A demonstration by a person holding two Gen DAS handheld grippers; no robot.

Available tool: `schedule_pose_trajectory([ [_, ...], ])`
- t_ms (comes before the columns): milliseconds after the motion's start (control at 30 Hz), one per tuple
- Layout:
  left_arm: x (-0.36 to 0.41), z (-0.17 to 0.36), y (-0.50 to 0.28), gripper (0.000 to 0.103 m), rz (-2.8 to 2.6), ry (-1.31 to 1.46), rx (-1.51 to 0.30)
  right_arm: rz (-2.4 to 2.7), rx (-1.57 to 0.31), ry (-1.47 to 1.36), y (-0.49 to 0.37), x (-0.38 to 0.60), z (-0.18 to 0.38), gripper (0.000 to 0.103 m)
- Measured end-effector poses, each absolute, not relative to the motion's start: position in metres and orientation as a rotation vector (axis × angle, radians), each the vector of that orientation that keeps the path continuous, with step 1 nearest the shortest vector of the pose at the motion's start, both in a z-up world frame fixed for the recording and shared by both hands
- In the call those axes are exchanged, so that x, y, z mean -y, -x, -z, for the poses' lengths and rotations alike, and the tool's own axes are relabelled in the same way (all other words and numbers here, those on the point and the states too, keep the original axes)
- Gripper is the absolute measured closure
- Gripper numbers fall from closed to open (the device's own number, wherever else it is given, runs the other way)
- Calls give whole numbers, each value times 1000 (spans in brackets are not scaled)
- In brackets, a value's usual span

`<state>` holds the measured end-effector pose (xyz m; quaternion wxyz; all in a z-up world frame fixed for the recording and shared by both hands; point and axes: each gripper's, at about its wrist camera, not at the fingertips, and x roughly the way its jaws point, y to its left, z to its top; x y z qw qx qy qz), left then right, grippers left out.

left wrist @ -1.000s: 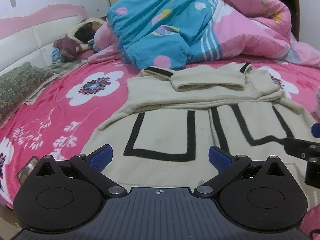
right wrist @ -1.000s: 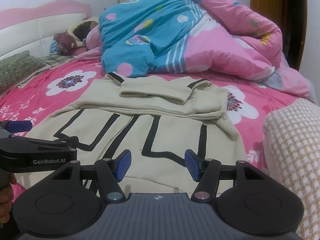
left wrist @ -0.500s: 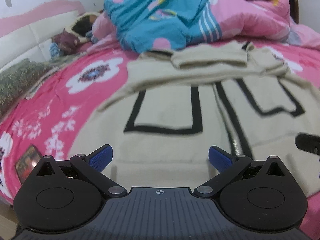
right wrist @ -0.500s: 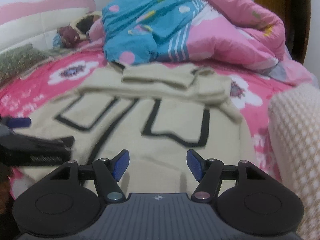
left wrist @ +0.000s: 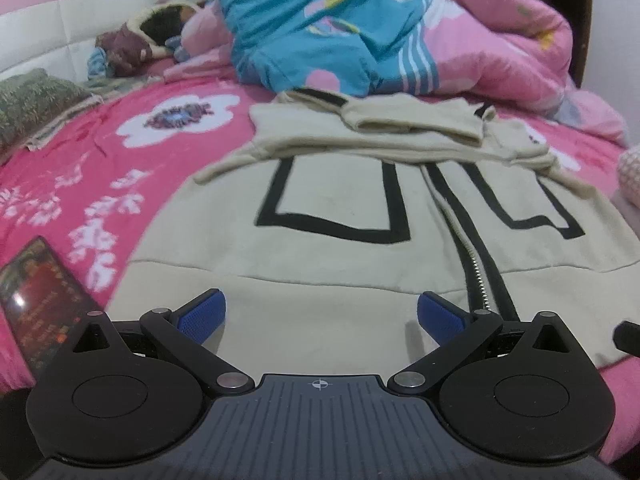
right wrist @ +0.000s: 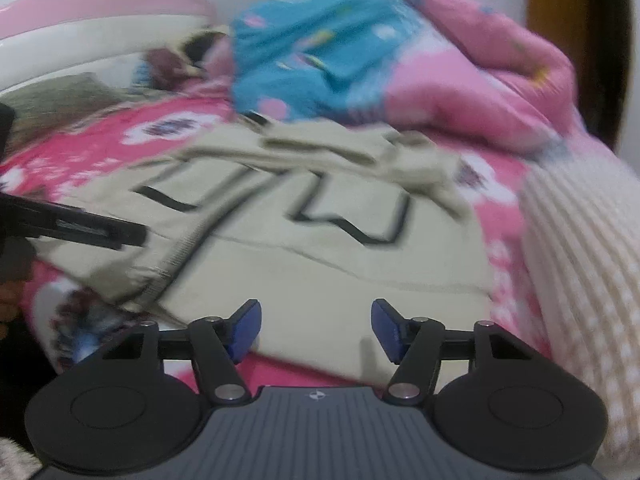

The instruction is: Fold clothes

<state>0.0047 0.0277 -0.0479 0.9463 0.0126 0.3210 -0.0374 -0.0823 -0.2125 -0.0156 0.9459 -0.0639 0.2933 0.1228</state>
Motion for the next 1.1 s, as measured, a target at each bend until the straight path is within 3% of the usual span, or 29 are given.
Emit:
schedule_pose_trajectory([
  [167,-35,48,5,0,78,-96,-599,-441,-563,322,90,167,23,59],
  [467,-39,48,13,7,155,-102,-570,-471,-520,472,91,139,35,102],
  [933,-43,48,33,9,226,-185,-533,-611,-538,581,96,145,44,102],
  [1100,-54,47,42,9,200,-230,-533,-632,-479,566,111,148,21,100],
])
